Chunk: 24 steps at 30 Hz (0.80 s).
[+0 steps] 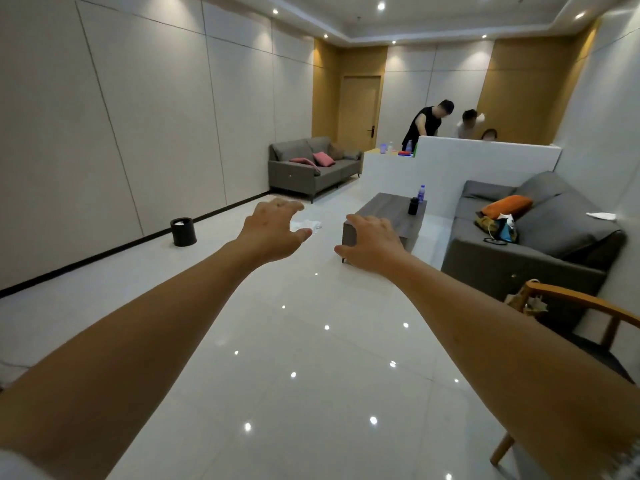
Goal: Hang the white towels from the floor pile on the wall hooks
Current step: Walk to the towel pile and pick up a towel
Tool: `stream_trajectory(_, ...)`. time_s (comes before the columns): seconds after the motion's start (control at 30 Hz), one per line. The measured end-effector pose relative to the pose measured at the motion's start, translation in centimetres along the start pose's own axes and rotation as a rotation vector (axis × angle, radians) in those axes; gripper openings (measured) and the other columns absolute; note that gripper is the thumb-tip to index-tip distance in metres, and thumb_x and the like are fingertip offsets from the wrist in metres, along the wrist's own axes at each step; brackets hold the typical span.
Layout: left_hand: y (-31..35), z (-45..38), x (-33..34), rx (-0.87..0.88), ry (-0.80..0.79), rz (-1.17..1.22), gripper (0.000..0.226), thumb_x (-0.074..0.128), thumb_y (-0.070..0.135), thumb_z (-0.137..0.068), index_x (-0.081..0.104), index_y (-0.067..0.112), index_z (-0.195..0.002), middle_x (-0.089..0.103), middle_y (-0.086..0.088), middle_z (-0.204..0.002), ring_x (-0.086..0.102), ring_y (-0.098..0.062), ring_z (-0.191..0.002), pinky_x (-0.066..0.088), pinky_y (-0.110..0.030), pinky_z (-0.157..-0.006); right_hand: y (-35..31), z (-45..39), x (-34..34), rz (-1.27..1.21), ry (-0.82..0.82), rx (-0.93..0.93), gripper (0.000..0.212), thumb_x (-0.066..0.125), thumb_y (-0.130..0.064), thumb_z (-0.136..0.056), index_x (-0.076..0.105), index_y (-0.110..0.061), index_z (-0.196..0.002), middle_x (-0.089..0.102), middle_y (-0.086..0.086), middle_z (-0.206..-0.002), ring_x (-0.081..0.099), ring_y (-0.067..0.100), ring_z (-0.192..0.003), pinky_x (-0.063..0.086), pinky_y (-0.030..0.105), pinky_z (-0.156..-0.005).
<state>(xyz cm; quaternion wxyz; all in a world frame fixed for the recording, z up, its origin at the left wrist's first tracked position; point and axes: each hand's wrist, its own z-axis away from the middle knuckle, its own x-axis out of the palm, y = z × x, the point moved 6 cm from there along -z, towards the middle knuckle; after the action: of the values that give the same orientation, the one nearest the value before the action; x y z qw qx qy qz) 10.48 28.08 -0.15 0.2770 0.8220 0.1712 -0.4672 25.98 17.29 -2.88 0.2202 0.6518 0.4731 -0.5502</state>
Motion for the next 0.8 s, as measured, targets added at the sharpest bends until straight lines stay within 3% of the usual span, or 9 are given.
stream_trajectory(0.43, -9.1, -12.8, 11.0, -0.044, -0.091, 0.003, 0.059, 0.057, 0.050, -0.086, 0.043, 0.030, -0.141, 0.041, -0.001, -0.147, 0.032, -0.025, -0.135, 0.035, -0.044, -0.106, 2.6, -14.5, 12.0, -0.039, -0.090, 0.054, 0.073, 0.063, -0.052, -0.086, 0.034, -0.025, -0.147, 0.045, 0.008, -0.145, 0.034, 0.033, -0.135, 0.036, 0.049, -0.105)
stream_trajectory(0.8, -13.7, -33.1, 20.0, -0.081, -0.081, -0.054, 0.060, 0.056, 0.053, -0.086, 0.043, 0.029, -0.140, 0.042, 0.000, -0.146, 0.035, -0.025, -0.134, 0.037, -0.044, -0.106, 8.8, -35.9, 18.6, -0.081, -0.124, -0.013, 0.074, 0.062, -0.050, -0.087, 0.032, -0.024, -0.149, 0.043, 0.008, -0.148, 0.033, 0.033, -0.136, 0.036, 0.047, -0.106)
